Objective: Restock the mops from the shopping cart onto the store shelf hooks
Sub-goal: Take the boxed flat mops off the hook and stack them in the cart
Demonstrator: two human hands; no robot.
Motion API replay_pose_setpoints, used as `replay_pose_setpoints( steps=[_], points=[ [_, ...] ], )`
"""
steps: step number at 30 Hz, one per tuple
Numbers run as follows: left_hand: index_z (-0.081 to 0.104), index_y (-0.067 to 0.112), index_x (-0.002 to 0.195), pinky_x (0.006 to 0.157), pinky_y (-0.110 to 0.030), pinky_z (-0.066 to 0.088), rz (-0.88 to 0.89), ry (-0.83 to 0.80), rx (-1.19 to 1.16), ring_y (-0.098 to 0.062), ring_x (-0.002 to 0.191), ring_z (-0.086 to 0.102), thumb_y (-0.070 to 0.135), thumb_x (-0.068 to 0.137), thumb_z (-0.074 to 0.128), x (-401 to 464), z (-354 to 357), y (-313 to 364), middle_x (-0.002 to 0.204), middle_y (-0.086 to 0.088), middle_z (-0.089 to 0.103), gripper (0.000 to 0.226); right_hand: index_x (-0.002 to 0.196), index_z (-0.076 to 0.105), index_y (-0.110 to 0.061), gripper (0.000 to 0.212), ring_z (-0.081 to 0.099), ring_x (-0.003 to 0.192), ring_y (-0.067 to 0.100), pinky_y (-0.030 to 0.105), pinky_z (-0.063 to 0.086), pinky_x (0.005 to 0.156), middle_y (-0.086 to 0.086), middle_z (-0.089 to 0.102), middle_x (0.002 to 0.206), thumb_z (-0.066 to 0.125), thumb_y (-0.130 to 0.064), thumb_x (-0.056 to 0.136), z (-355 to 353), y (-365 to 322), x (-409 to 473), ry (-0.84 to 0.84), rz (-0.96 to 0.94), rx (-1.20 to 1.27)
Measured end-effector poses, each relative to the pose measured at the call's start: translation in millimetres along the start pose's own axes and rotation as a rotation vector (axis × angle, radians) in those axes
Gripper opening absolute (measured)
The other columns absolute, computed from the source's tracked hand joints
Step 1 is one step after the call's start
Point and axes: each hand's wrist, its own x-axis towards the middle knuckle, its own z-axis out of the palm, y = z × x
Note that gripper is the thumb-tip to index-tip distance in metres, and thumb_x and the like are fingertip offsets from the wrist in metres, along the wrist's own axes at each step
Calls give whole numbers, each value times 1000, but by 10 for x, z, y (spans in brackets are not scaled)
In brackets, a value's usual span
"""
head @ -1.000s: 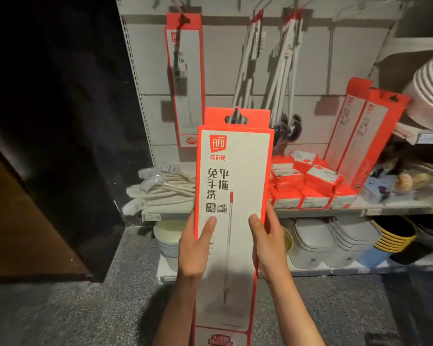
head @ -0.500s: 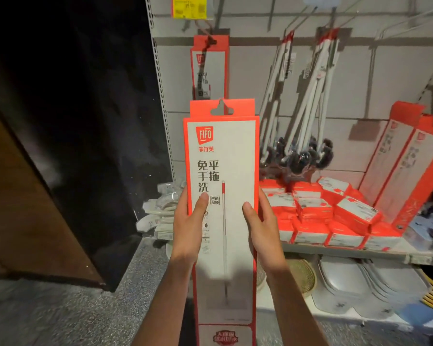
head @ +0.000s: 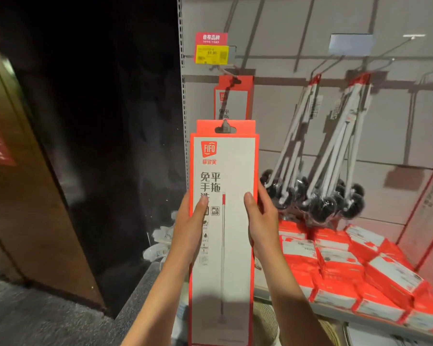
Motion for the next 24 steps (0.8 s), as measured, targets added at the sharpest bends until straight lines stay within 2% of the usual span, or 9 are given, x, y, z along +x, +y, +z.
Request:
replay_pose_setpoints(
  steps=[2,5,7,10,12,14,17,21,24],
  points=[
    [53,32,136,75,-20,60,19,-4,27,-5,100,72,41,102,52,147,-44,95,115,15,73,35,148,48,-13,49,57,128,9,28,48,105,0,57,144,57,-9,100,71,41,88,-6,31,-1],
    [52,34,134,67,-14,56,43,-30,49,-6,97,73,43,101,51,389,-118,205,114,13,73,34,146,50,-18,53,54,133,17,46,43,113,1,58,144,63,-24,95,204,65,219,13,61,-8],
    [50,34,137,67,-15,56,53,-49,44,-10,97,74,42,102,51,554,-153,250,114,12,74,36,146,51,-22,54,55,132,17,48,43,112,-1,59,143,63,-28,94,288,67,305,35,65,3],
    [49,32,139,67,-19,58,61,-79,17,-14,95,75,41,101,52,784,-206,293,116,8,74,39,145,53,-23,46,61,125,18,50,47,109,-1,63,137,61,-22,99,415,70,432,50,69,12],
    [49,32,140,69,-22,59,69,-99,-8,-16,96,75,42,101,52,937,-249,302,117,6,73,41,144,54,-26,50,61,124,18,50,47,108,-2,65,135,64,-30,95,514,37,513,58,48,-1],
    [49,33,141,72,-26,60,83,-129,-23,-18,98,74,43,102,51,1104,-299,306,119,4,72,40,142,55,-29,57,63,122,17,49,47,108,-4,66,133,67,-40,87,617,-9,623,81,28,-21],
    [50,34,140,72,-25,60,83,-159,-65,-17,99,74,40,104,49,1336,-360,330,118,5,73,36,140,57,-28,44,69,110,13,44,53,100,-6,71,123,63,-30,97,737,-60,828,94,-16,-58],
    [51,30,138,79,-42,63,56,-216,-110,-20,94,76,39,104,48,1607,-458,368,112,5,75,35,140,57,-29,39,72,96,6,22,56,77,-14,75,107,57,-26,101,922,-112,1026,98,-69,-105],
    [50,31,138,76,-35,63,55,-259,-131,-18,94,75,36,105,47,1764,-523,384,110,7,75,34,143,53,-28,40,69,102,1,18,56,80,-15,72,115,53,-25,103,1067,-215,1151,99,-133,-168]
  ],
)
